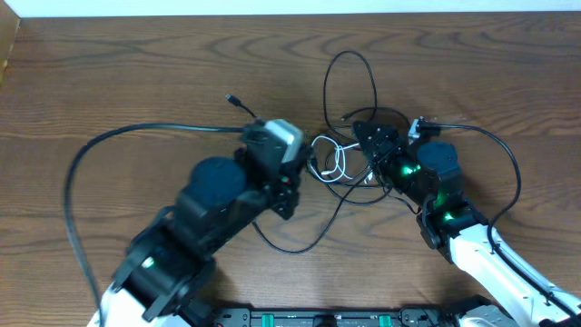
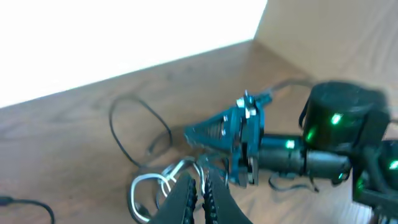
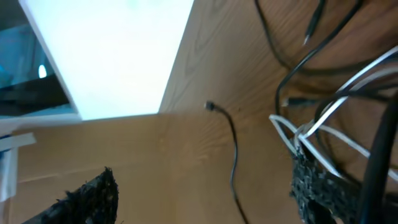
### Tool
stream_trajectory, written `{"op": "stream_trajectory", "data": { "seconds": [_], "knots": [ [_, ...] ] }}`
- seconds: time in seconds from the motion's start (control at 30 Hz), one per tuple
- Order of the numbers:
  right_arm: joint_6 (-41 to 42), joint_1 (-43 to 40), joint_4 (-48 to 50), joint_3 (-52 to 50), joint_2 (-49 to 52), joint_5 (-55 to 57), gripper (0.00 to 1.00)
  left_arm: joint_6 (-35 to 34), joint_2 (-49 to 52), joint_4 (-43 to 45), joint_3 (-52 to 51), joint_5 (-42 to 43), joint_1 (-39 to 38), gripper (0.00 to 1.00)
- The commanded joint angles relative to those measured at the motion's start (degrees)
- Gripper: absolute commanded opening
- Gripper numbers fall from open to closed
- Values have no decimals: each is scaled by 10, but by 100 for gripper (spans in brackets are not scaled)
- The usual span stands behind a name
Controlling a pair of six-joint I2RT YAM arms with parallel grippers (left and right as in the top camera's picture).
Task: Untangle cables
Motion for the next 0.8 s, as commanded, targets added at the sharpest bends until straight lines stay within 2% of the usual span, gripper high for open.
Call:
{"op": "stream_trajectory", "data": {
  "seconds": [0.0,0.07,0.1,0.17,0.33,0.37,0.43,0.5,0.77],
  "knots": [
    [-23,-3,0,1,-1,36,79,-5,-24,-12,23,-3,18,8],
    [-23,-3,0,1,-1,29,61,-5,-15,-34,23,-3,17,8],
    [-23,-3,0,1,-1,23,44,-5,-9,-44,23,-3,17,8],
    [-23,-3,6,1,-1,3,23,-11,3,-54,23,-3,17,8],
    [-47,-4,22,1,-1,-7,5,-23,39,-61,21,-1,16,8],
    [-48,-4,21,1,-1,-8,1,-31,60,-73,15,-1,14,13],
    [-48,-4,21,1,-1,-10,1,-41,104,-95,12,21,1,25],
    [-48,-4,21,1,-1,-9,1,-41,128,-96,12,39,-10,32],
    [-20,-30,35,1,-1,-40,1,-41,178,-94,12,42,-48,45]
  ]
}}
